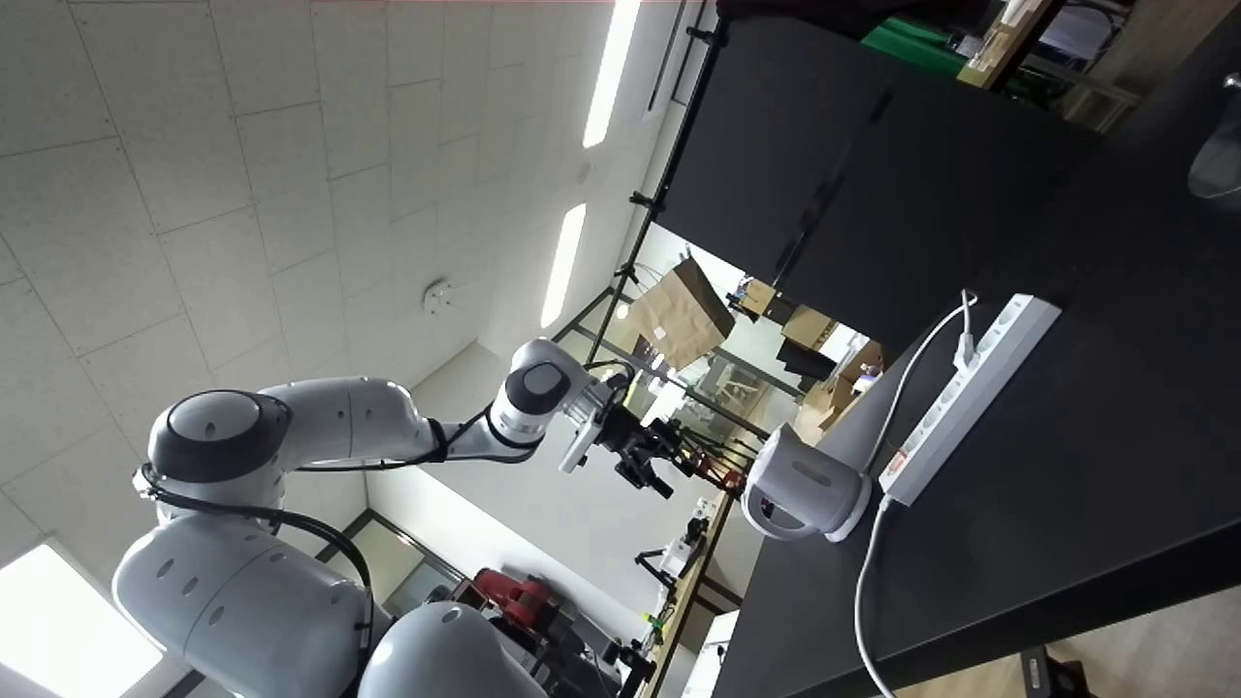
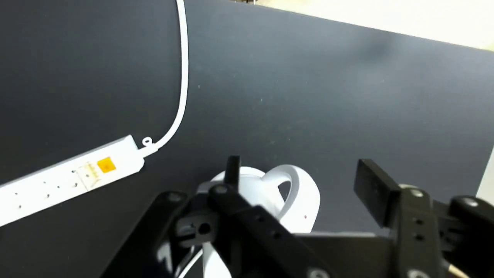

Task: Flip the switch on the adapter on

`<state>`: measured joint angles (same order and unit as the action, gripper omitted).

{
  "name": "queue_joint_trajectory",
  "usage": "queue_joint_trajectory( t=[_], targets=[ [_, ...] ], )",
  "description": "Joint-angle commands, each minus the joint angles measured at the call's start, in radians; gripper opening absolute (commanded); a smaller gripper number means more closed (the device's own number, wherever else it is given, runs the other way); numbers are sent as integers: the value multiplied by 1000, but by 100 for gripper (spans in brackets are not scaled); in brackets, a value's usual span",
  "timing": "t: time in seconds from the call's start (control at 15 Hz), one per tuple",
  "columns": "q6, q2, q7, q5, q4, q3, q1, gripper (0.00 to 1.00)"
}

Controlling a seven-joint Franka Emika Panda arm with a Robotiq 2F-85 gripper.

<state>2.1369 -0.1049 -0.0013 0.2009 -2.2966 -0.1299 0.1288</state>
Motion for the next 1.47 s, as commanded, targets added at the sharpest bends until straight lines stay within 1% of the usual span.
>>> queue_joint_trajectory(
  t=[0.0, 0.13, 0.2, 0.4, 0.47, 0.6, 0.73, 0.87, 1.07, 1.13, 1.2, 1.4],
  targets=[
    [181, 64, 45, -86, 6, -28, 14, 46],
    [271, 101, 70, -149, 10, -37, 20, 34],
    [304, 116, 88, -185, 11, -39, 22, 26],
    [351, 153, 148, -316, 13, -31, 28, 6],
    [353, 159, 169, -358, 13, -26, 29, 2],
    [333, 170, 195, -430, 16, -14, 26, 0],
    [298, 179, 196, -469, 23, -3, 22, 0],
    [248, 190, 174, -481, 32, 11, 14, 0],
    [204, 203, 150, -512, 40, 28, 4, 0],
    [186, 210, 138, -497, 47, 32, -1, 0],
    [231, 189, 144, -486, 9, 25, 5, 1],
    [215, 199, 136, -487, 19, 32, -1, 1]
  ],
)
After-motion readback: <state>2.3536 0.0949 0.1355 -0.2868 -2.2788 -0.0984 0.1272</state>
